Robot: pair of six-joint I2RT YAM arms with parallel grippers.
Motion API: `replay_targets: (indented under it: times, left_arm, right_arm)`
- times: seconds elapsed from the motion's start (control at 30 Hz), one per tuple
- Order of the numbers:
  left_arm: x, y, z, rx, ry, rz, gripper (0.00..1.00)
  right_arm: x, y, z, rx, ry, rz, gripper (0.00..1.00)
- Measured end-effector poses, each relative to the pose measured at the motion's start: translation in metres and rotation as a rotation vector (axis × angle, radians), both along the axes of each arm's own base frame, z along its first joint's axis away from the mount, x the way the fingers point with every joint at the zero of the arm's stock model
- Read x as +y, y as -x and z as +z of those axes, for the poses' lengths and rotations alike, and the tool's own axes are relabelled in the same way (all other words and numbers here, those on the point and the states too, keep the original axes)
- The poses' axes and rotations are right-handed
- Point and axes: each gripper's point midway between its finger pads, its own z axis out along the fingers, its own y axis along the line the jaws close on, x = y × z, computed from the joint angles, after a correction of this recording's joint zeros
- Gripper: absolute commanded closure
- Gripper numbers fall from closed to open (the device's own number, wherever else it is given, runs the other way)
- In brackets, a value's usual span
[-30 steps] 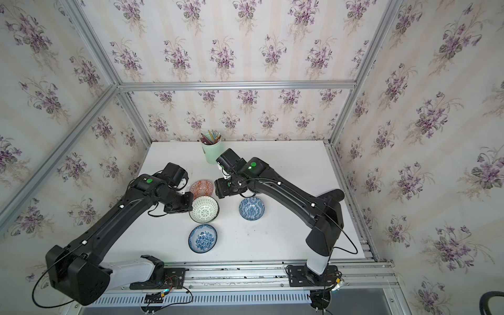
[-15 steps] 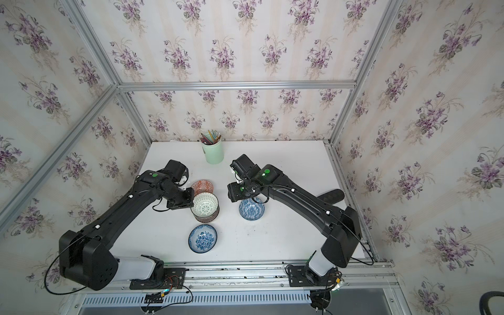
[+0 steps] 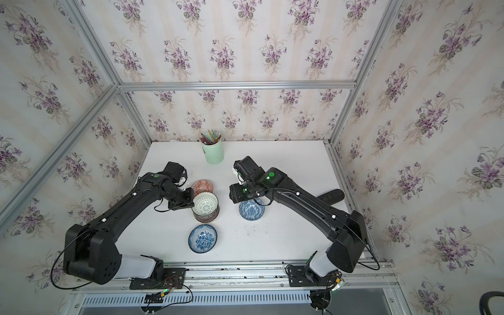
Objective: Stack the bowls
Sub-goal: Place the bowl in the bowl.
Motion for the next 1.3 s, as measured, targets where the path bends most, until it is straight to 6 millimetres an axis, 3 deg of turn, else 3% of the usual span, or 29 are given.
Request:
replay_targets:
  times: [0.63, 1.3]
  left_arm:
    - [-0.001, 0.010, -0.016, 0.041, 0.015, 0.016, 1.00]
    - [-0.002, 0.007, -0.016, 0.032, 0.018, 0.017, 1.00]
  right_arm:
    - [-0.002, 0.003, -0.013, 0.027, 0.019, 0.002, 0.40]
    - [-0.002, 0.004, -0.020, 0.036, 0.021, 0.009, 0.40]
